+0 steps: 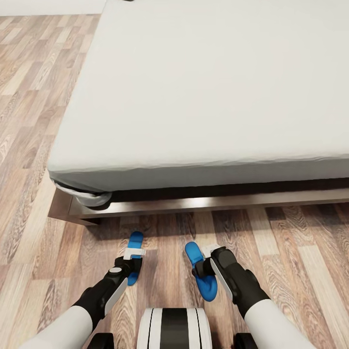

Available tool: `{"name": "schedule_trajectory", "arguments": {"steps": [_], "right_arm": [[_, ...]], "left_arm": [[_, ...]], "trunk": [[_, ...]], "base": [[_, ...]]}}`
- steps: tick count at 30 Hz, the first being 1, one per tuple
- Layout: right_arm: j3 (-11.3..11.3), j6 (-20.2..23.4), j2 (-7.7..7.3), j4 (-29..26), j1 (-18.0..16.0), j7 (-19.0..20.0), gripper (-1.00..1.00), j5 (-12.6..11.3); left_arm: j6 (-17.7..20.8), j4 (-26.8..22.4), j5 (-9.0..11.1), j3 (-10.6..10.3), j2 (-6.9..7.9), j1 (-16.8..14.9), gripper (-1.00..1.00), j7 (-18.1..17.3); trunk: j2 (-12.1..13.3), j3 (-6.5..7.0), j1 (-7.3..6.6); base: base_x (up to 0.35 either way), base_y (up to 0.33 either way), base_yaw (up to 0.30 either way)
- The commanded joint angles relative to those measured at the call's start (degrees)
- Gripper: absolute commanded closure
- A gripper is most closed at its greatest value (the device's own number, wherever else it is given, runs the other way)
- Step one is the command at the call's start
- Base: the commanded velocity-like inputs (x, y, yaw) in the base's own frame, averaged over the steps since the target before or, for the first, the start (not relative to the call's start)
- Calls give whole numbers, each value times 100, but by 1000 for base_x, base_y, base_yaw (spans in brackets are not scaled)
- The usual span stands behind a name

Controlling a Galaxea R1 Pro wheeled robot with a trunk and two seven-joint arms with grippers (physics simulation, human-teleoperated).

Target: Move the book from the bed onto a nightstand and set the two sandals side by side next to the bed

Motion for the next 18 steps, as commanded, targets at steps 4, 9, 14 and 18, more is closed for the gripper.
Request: {"name": "schedule_trajectory", "arguments": {"steps": [4, 9, 14, 18], "right_arm": [[5, 24, 3, -5, -2, 12, 100, 5], [6, 24, 6, -5, -2, 11, 100, 5], [6, 24, 7, -5, -2, 6, 100, 5], [6, 24, 8, -5, -2, 5, 100, 5]], "left_arm": [[24, -13, 50, -47, 8, -3, 100, 56], [21, -13, 50, -47, 8, -3, 100, 57], [-6, -13, 50, -47, 8, -3, 100, 56], [-16, -13, 50, -47, 8, -3, 100, 57]], "trunk": [[-1, -3, -1], [-1, -3, -1], [-1, -3, -1], [-4, -47, 4]], "base": [[0, 0, 0], [0, 0, 0], [0, 0, 0], [0, 0, 0]]}}
